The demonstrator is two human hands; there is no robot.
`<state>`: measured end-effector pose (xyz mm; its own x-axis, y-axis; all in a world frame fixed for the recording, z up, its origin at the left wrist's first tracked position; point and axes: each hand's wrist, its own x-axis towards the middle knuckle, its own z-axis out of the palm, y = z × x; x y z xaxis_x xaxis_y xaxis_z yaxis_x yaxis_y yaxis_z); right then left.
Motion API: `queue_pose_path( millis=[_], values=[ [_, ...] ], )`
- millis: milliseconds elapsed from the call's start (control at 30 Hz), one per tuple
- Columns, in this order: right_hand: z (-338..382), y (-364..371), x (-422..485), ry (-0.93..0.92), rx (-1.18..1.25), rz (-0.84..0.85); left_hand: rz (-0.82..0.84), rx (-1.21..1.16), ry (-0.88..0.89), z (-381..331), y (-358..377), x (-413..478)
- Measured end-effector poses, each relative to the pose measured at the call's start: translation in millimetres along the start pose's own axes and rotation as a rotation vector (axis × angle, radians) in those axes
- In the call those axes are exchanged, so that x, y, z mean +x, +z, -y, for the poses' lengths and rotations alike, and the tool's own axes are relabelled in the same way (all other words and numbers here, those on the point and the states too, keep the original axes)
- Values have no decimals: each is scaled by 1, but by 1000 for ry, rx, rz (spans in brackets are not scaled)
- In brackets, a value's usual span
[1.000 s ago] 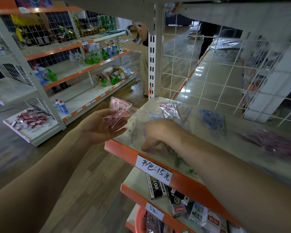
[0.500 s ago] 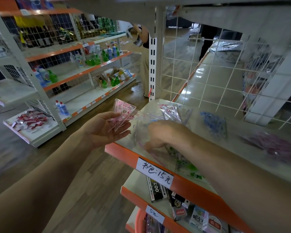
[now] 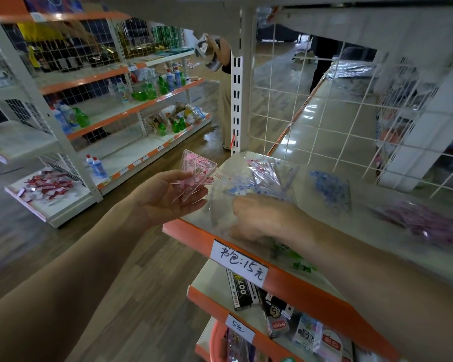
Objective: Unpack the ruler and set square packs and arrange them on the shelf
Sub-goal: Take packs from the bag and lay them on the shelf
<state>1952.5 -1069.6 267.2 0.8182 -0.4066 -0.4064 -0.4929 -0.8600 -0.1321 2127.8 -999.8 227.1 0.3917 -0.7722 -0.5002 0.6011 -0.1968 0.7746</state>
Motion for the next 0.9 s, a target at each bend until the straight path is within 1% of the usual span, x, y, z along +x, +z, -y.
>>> queue_pose_path(
  millis=[67, 167, 233, 433, 567, 633, 733, 800, 833, 900],
  values=[
    [-2, 4, 4, 8, -32, -28, 5, 5, -3, 1, 0, 0],
    [0, 5, 7, 36, -24, -2, 9, 13, -3, 2, 1, -1],
    [-2, 8, 13, 82, 1, -4, 13, 14, 2, 2, 2, -3],
    [-8, 3, 13, 123, 97, 25, 22, 18, 14, 2, 3, -7],
    [-6, 5, 7, 86, 98, 12, 36, 23, 6, 4, 4, -9],
    [-5, 4, 7, 68, 154, 14, 39, 21, 2, 4, 5, -9],
    [-8, 2, 13, 84, 364, 5, 37, 13, 3, 4, 5, -10],
    [-11, 2, 12, 103, 439, -21, 46, 14, 0, 4, 4, -10],
    [-13, 3, 12, 107, 429, -45, 50, 12, 1, 4, 4, -10],
    [-14, 6, 13, 119, 330, -87, 55, 3, -1, 4, 4, -10]
  ],
)
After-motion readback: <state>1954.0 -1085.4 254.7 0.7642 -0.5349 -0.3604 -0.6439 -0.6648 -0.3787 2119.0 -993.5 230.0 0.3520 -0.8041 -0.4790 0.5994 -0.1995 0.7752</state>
